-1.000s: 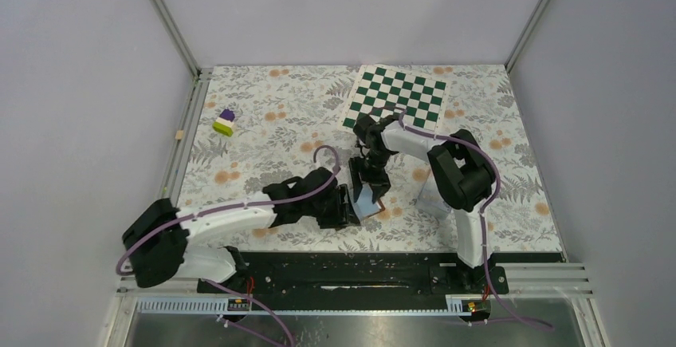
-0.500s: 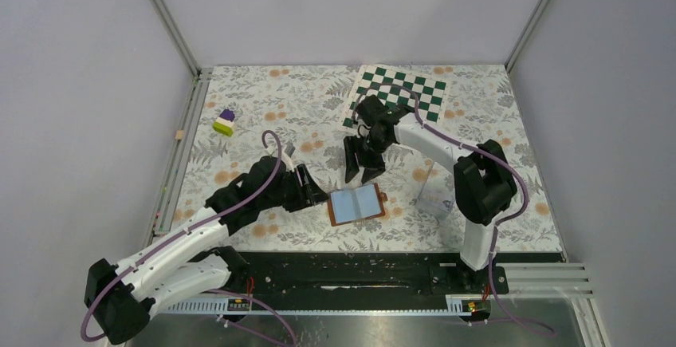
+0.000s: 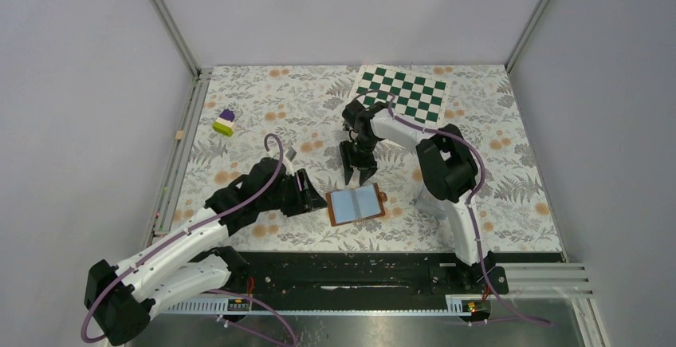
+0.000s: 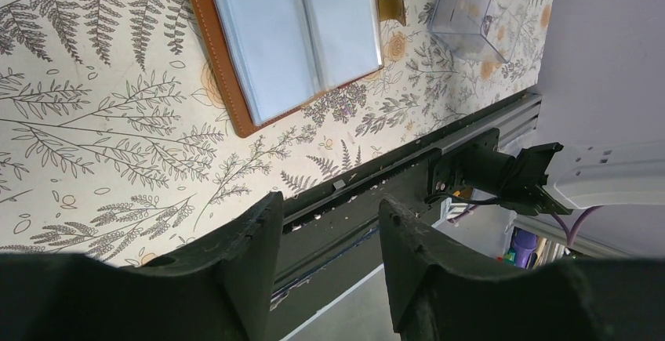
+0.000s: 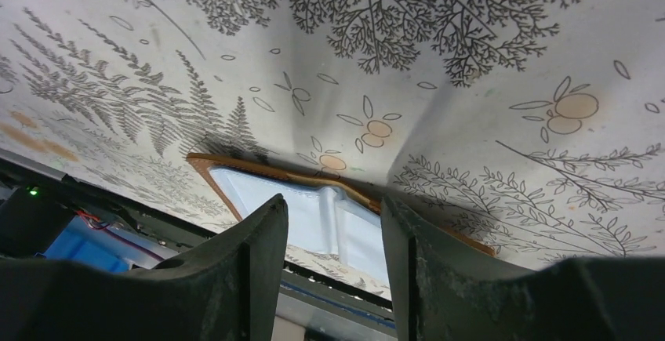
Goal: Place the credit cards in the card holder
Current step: Open the card holder at the center of the board.
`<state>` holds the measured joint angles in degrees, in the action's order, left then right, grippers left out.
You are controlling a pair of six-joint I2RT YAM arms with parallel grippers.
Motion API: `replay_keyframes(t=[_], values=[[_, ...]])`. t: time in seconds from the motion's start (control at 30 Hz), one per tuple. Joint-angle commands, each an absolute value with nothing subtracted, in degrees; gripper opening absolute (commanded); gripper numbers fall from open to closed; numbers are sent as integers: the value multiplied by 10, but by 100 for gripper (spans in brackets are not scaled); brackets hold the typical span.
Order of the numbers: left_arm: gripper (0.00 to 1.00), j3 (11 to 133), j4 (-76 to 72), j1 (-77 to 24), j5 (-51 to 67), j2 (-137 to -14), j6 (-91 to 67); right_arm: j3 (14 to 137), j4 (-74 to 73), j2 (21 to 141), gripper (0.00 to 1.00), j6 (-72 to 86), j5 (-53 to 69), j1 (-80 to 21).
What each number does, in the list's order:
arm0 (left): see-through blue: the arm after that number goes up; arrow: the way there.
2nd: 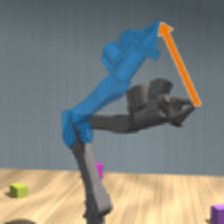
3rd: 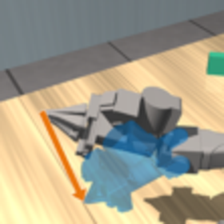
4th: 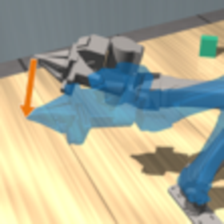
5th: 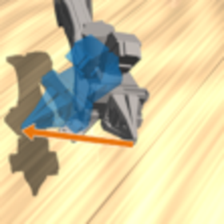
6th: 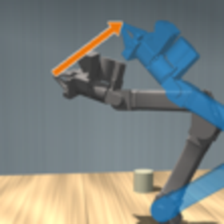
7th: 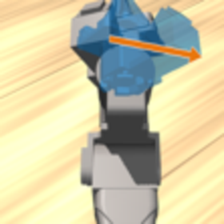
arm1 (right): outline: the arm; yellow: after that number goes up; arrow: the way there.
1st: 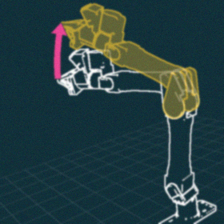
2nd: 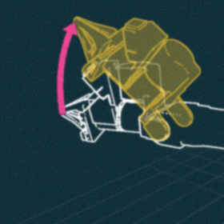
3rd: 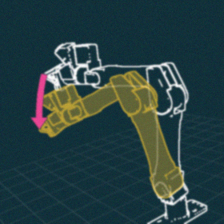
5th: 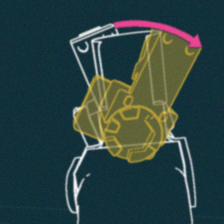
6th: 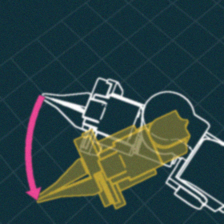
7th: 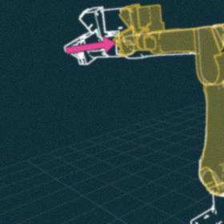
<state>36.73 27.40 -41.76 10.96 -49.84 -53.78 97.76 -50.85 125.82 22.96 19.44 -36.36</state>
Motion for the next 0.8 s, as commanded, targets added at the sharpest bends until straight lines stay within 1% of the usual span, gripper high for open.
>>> replay_keyframes(t=[0.0,0.4,0.6,0.77], values=[[48,358,260,-414,123,-482,-536,1019,-562,1279,54,212,186,-366],[48,357,262,-413,123,-480,-533,944,-560,1252,55,215,238,-374],[48,360,264,-410,120,-481,-528,946,-566,1249,56,209,235,-378],[49,360,267,-409,120,-478,-526,981,-569,1259,56,207,237,-381]])
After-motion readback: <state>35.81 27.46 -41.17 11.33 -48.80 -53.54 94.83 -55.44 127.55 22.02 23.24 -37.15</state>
